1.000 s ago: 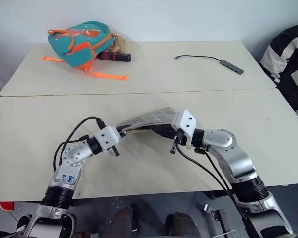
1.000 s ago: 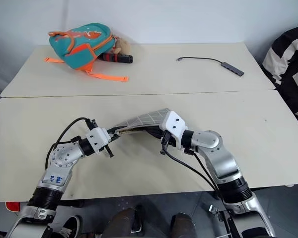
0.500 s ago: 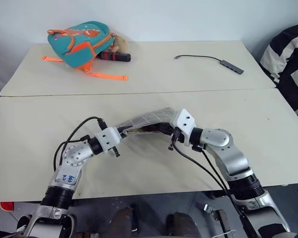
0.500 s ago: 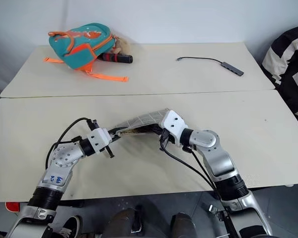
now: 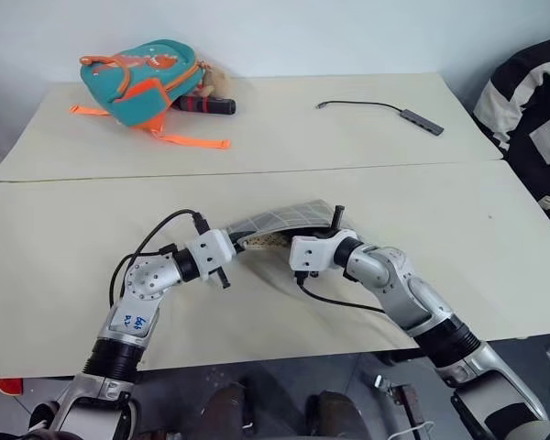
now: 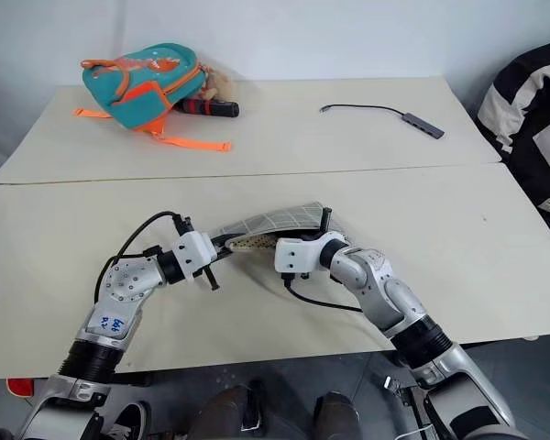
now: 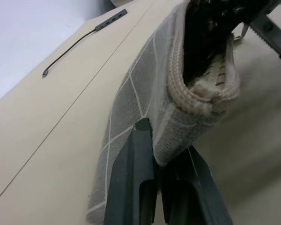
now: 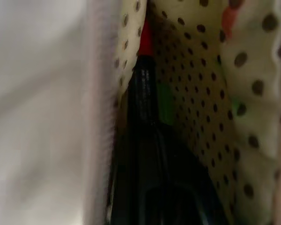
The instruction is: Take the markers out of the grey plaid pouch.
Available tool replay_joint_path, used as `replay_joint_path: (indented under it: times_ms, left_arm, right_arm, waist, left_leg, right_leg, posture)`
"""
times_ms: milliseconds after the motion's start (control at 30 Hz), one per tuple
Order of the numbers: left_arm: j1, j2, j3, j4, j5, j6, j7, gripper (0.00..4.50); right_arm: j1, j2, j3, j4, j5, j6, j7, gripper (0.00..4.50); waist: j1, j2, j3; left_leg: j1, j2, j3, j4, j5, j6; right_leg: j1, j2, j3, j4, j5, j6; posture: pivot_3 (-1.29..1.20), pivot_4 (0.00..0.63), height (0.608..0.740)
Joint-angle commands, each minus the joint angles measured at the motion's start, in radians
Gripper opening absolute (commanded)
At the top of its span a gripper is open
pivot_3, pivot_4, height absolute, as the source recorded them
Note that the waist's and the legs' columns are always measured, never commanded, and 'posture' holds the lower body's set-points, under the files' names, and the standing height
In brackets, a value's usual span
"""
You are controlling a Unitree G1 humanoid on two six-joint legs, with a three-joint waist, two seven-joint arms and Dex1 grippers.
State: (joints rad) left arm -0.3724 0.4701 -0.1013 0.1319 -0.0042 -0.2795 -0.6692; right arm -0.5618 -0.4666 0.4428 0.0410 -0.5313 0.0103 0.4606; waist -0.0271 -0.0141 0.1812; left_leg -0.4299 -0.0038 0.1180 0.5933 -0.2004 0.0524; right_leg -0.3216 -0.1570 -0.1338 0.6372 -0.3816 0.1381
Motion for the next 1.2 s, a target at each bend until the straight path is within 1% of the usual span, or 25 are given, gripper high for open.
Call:
replay_joint_path:
  times_ms: [33,100,133,167,333,367,500,600,767,1000,1200]
  left_arm:
    - [-0.003,-0.004,0.002,-0.049,-0.012,-0.011,0.000,0.00]
    - [0.002,-0.004,0.001,-0.046,-0.012,-0.008,0.000,0.00]
    - [0.003,-0.004,0.000,-0.043,-0.010,-0.008,0.000,0.00]
    - [0.003,-0.005,-0.001,-0.042,-0.010,-0.007,-0.001,0.00]
    - [0.002,-0.010,-0.002,-0.037,-0.016,-0.004,-0.003,0.00]
    - [0.001,-0.011,-0.002,-0.034,-0.016,-0.004,-0.003,0.00]
    - [-0.003,-0.015,-0.004,-0.029,-0.024,-0.009,-0.006,0.00]
    - [-0.007,-0.017,-0.003,-0.028,-0.031,-0.009,-0.009,0.00]
    - [-0.008,-0.018,0.002,-0.023,-0.048,-0.007,-0.020,0.00]
    - [-0.008,-0.038,0.010,-0.065,-0.148,0.045,-0.082,0.00]
    - [-0.001,-0.046,-0.009,-0.093,-0.164,0.067,-0.119,0.00]
  right_arm:
    - [-0.020,-0.006,-0.046,-0.007,0.003,0.009,0.003,1.32]
    - [-0.021,-0.009,-0.053,-0.002,0.006,0.005,0.008,1.94]
    - [-0.019,-0.008,-0.056,-0.004,0.012,0.006,0.014,2.33]
    - [-0.018,-0.008,-0.058,-0.006,0.015,0.006,0.018,2.63]
    - [-0.008,-0.008,-0.062,-0.023,0.020,0.010,0.030,4.39]
    - [-0.006,-0.007,-0.063,-0.026,0.019,0.013,0.030,4.49]
    - [0.000,0.000,-0.061,-0.034,0.022,0.028,0.033,4.49]
    - [0.013,0.012,-0.073,-0.048,0.054,0.038,0.042,3.89]
    - [0.002,0.019,-0.063,-0.045,0.031,0.002,0.020,2.16]
    - [-0.044,0.057,-0.031,0.012,-0.002,-0.029,0.012,2.16]
    - [-0.109,0.086,-0.005,0.124,-0.027,-0.060,0.003,2.16]
  waist:
    - [0.001,0.000,0.000]
    - [0.002,0.000,0.000]
    - [0.002,0.000,0.000]
    - [0.001,0.000,0.000]
    - [0.000,0.000,0.000]
    - [0.000,0.000,0.000]
    - [0.001,0.000,0.000]
    - [0.001,0.000,0.000]
    - [0.000,0.000,0.000]
    - [-0.001,0.000,0.000]
    - [0.000,0.000,0.000]
  left_leg:
    - [0.000,0.000,0.000,0.000,0.000,0.000]
    - [0.000,0.000,0.000,0.000,0.000,0.000]
    - [0.000,0.000,0.000,0.000,0.000,0.000]
    - [0.000,0.000,0.000,0.000,0.000,0.000]
    - [0.000,0.000,0.000,0.000,0.000,0.000]
    - [0.000,0.000,0.000,0.000,0.000,0.000]
    - [0.000,0.000,0.000,0.000,0.000,0.000]
    - [0.000,0.000,0.000,0.000,0.000,0.000]
    - [0.000,0.000,0.000,0.001,0.000,0.000]
    - [0.000,0.000,0.000,0.001,0.000,0.000]
    - [0.000,0.000,-0.001,0.001,0.000,0.000]
  right_leg:
    - [0.000,0.000,0.000,0.000,0.000,0.000]
    - [0.000,0.000,0.000,0.000,0.000,0.000]
    - [0.000,0.000,0.000,0.000,0.000,0.000]
    - [0.000,0.000,0.000,0.000,0.000,0.000]
    - [0.000,0.000,0.000,0.000,0.000,0.000]
    - [0.000,0.000,0.000,0.000,0.000,0.000]
    - [0.000,0.000,0.000,0.000,0.000,0.000]
    - [0.000,0.000,0.000,0.000,0.000,0.000]
    - [0.000,0.000,0.000,0.000,0.000,0.000]
    - [0.000,0.001,0.001,0.000,0.000,0.000]
    - [0.000,0.001,0.001,0.000,0.000,0.000]
  posture:
    - [0.00,0.150,0.740]
    - [0.00,0.150,0.740]
    - [0.00,0.150,0.740]
    - [0.00,0.150,0.740]
    - [0.00,0.150,0.740]
    - [0.00,0.150,0.740]
    - [0.00,0.150,0.740]
    - [0.00,0.150,0.740]
    - [0.00,0.150,0.740]
    - [0.00,0.150,0.740]
    - [0.00,0.150,0.740]
